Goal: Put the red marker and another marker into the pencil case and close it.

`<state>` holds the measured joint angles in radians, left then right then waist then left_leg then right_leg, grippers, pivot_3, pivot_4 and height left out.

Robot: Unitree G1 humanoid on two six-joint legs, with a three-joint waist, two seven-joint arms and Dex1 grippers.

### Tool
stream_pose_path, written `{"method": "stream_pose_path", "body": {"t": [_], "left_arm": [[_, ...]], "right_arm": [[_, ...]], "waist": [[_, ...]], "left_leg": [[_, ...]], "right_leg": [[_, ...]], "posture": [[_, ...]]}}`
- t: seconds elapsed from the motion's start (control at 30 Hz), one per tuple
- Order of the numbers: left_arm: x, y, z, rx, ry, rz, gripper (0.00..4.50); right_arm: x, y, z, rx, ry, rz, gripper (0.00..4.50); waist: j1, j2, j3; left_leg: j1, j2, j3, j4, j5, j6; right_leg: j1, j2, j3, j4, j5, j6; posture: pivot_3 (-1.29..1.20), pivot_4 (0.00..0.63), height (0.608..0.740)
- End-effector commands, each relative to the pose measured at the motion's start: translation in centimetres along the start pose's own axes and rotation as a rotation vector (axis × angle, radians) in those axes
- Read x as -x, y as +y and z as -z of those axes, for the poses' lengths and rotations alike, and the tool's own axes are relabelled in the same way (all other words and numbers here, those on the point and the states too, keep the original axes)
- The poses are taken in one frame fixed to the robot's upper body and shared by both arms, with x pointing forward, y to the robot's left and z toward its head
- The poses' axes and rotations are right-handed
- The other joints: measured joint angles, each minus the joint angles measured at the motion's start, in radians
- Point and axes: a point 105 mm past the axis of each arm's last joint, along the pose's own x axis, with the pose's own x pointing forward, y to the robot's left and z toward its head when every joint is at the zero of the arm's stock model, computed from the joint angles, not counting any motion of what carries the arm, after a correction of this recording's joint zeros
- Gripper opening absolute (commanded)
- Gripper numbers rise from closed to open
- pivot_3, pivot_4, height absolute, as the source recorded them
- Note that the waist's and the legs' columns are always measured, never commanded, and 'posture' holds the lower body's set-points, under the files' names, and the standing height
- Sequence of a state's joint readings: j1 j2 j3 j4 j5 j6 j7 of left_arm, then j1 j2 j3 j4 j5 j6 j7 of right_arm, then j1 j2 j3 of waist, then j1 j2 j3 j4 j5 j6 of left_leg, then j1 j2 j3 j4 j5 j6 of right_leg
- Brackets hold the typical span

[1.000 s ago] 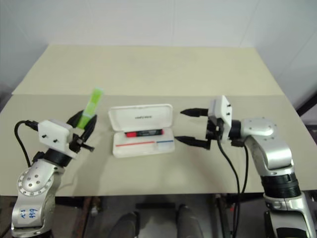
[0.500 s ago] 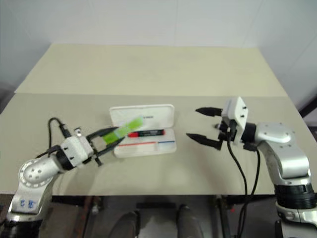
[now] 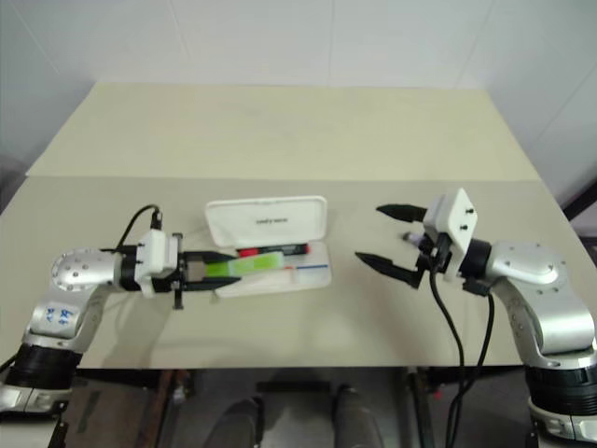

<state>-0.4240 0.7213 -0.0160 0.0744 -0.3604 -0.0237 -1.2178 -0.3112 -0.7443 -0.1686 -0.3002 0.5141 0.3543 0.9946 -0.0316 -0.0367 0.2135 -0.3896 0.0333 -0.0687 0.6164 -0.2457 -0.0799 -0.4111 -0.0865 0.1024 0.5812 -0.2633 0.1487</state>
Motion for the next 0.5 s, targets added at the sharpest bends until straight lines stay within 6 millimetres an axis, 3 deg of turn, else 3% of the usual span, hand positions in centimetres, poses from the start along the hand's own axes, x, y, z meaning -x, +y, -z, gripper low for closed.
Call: {"method": "stream_pose_path", "body": {"t": [0.03,0.5], "left_arm": [[0.4,0.9,0.1,-0.034,0.037,0.035,1.05],[-1.9,1.0,1.6,-0.062,0.091,0.113,1.05]], "right_arm": [[0.4,0.0,-1.2,0.040,-0.025,0.022,4.50],[0.6,0.5,-1.4,0.035,-0.032,0.057,4.50]], "waist": [[0.001,0.000,0.000],[0.001,0.000,0.000]], "left_leg": [[0.000,0.000,0.000,0.000,0.000,0.000],[0.000,0.000,0.000,0.001,0.000,0.000]], "right_leg": [[0.000,0.000,0.000,0.001,0.000,0.000],[-0.001,0.000,0.000,0.003,0.000,0.002]], "posture": [[0.00,0.150,0.740],[0.00,0.150,0.740]]}}
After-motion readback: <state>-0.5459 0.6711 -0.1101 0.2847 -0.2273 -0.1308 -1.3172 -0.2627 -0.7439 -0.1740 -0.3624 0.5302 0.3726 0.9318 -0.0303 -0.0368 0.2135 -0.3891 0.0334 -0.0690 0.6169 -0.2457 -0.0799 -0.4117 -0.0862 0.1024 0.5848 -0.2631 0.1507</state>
